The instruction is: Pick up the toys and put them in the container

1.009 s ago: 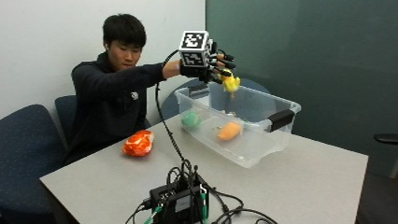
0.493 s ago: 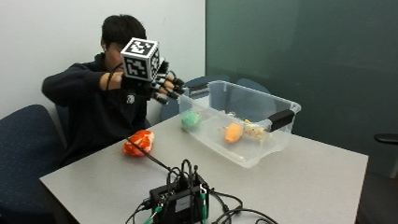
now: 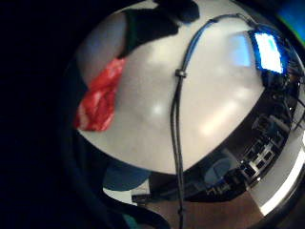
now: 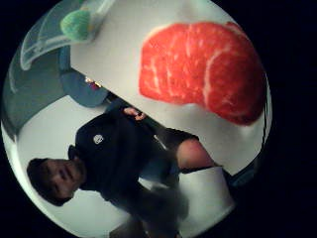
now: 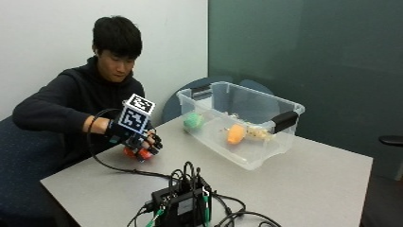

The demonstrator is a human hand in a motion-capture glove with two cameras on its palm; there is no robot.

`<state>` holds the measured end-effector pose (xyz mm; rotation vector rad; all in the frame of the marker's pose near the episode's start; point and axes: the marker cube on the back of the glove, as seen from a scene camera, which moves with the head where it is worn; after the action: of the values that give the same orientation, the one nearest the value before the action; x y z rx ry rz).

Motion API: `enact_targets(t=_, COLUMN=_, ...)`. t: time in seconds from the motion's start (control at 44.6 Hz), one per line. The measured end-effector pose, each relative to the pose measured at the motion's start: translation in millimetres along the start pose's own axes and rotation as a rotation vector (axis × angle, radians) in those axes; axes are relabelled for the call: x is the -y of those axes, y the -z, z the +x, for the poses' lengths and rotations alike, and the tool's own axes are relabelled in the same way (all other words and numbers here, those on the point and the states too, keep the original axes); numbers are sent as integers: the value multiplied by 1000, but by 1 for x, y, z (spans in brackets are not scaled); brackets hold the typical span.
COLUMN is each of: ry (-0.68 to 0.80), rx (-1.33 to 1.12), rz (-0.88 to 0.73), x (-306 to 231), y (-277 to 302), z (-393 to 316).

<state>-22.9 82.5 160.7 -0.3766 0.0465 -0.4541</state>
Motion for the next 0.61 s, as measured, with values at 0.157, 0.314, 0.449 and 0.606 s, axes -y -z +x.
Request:
enact_targets(t=0.157, ry=33, rx=70, rz=125, x=14, y=-11, z=-3)
enact_targets(t=0.314, ry=26, rx=149, rz=258, x=26, y=-5, z=-6)
enact_targets(t=0.449, ry=9, rx=158, rz=392, x=25, y=20, z=-19)
enact_targets(t=0.606, ry=121, rx=53, rz=602, x=18, y=103, z=-51)
